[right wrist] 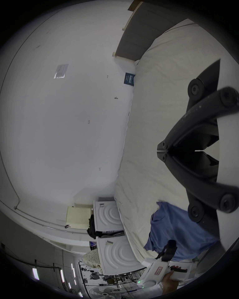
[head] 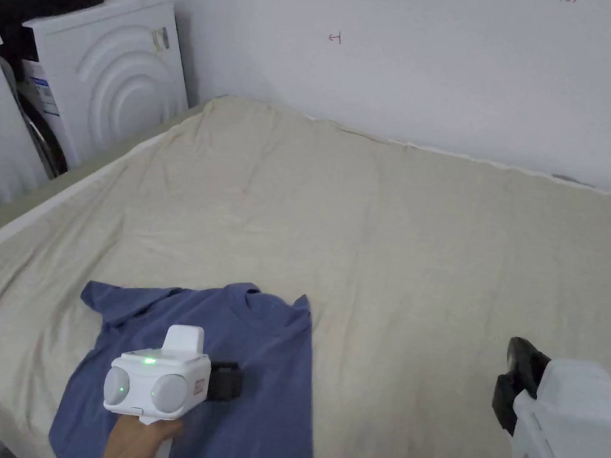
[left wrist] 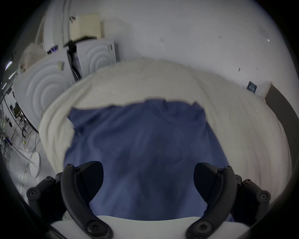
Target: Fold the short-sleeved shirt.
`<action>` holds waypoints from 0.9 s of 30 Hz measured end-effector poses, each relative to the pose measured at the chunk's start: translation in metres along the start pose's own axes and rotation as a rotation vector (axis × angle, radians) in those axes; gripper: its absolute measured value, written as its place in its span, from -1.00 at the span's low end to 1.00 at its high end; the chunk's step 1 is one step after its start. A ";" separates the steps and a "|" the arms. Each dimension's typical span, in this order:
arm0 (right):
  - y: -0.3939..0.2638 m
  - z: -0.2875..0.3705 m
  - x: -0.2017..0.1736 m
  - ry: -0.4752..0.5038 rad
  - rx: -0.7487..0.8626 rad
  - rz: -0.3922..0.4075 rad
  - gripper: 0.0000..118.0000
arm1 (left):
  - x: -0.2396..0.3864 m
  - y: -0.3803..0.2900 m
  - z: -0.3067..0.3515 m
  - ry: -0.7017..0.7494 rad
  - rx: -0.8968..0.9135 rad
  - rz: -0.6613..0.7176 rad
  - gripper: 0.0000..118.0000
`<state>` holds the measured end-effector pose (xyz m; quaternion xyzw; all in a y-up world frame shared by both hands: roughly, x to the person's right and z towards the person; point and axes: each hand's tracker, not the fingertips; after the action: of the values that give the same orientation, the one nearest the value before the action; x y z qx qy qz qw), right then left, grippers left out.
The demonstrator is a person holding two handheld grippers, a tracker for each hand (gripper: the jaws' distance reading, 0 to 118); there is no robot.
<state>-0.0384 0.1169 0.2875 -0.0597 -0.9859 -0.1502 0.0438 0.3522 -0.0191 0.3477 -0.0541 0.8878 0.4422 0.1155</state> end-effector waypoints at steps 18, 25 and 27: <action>-0.017 0.021 0.045 -0.062 -0.036 -0.044 -0.97 | -0.001 0.008 0.029 -0.142 0.092 0.060 -0.98; -0.017 0.049 0.073 -0.099 -0.001 -0.090 -0.97 | 0.078 0.063 0.119 -0.335 0.299 -0.045 -0.98; -0.016 0.061 0.084 -0.116 0.013 -0.098 -0.97 | 0.108 0.088 0.143 -0.372 0.364 -0.108 -0.98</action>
<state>-0.1276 0.1284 0.2337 -0.0195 -0.9895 -0.1420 -0.0206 0.2529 0.1487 0.3052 0.0026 0.9122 0.2706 0.3077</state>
